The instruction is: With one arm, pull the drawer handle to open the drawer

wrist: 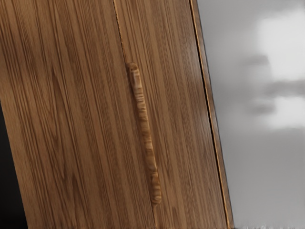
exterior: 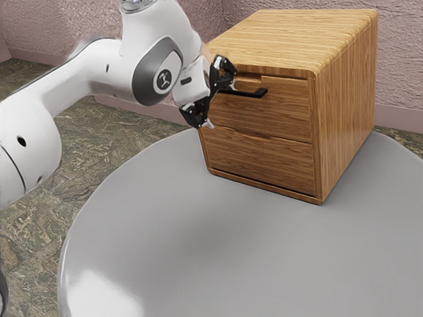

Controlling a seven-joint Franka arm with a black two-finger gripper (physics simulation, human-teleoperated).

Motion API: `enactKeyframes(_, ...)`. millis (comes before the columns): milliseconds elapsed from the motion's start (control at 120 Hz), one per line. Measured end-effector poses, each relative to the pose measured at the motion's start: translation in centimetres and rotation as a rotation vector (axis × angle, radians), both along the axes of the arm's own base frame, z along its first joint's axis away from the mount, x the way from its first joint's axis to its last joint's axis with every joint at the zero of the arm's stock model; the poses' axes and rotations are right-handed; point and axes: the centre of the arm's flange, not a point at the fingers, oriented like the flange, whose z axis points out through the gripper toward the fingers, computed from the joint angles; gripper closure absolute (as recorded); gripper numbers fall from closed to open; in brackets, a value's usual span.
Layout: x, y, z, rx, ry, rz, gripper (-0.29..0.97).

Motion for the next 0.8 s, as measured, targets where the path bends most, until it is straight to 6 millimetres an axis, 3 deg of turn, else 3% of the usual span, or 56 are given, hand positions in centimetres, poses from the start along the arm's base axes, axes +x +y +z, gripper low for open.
enactKeyframes(100,-0.3,0.4,-0.7,0.000,0.021,0.003,0.02)
enactKeyframes(183,-2.5,0.4,-0.2,-0.009,0.040,0.000,0.11)
enactKeyframes(300,-8.3,0.3,1.3,-0.047,0.055,-0.020,0.41)
enactKeyframes(367,-12.5,0.5,2.3,-0.079,0.053,-0.044,0.46)
enactKeyframes(383,-13.5,0.7,2.6,-0.084,0.051,-0.049,0.53)
enactKeyframes(408,-15.1,1.1,3.6,-0.092,0.040,-0.057,0.74)
enactKeyframes(450,-19.0,7.5,6.3,-0.106,-0.002,0.042,0.59)
enactKeyframes(475,-22.8,11.0,9.0,-0.114,-0.046,0.101,0.52)
enactKeyframes(508,-28.1,14.0,12.5,-0.114,-0.101,0.166,0.42)
enactKeyframes(542,-34.4,15.5,16.0,-0.103,-0.154,0.236,0.35)
enactKeyframes(592,-41.5,15.9,19.2,-0.105,-0.181,0.327,0.26)
enactKeyframes(633,-44.9,15.3,20.2,-0.125,-0.157,0.386,0.21)
enactKeyframes(725,-47.9,12.0,20.3,-0.162,-0.055,0.456,0.13)
enactKeyframes(800,-49.8,10.7,19.8,-0.203,0.004,0.512,0.09)
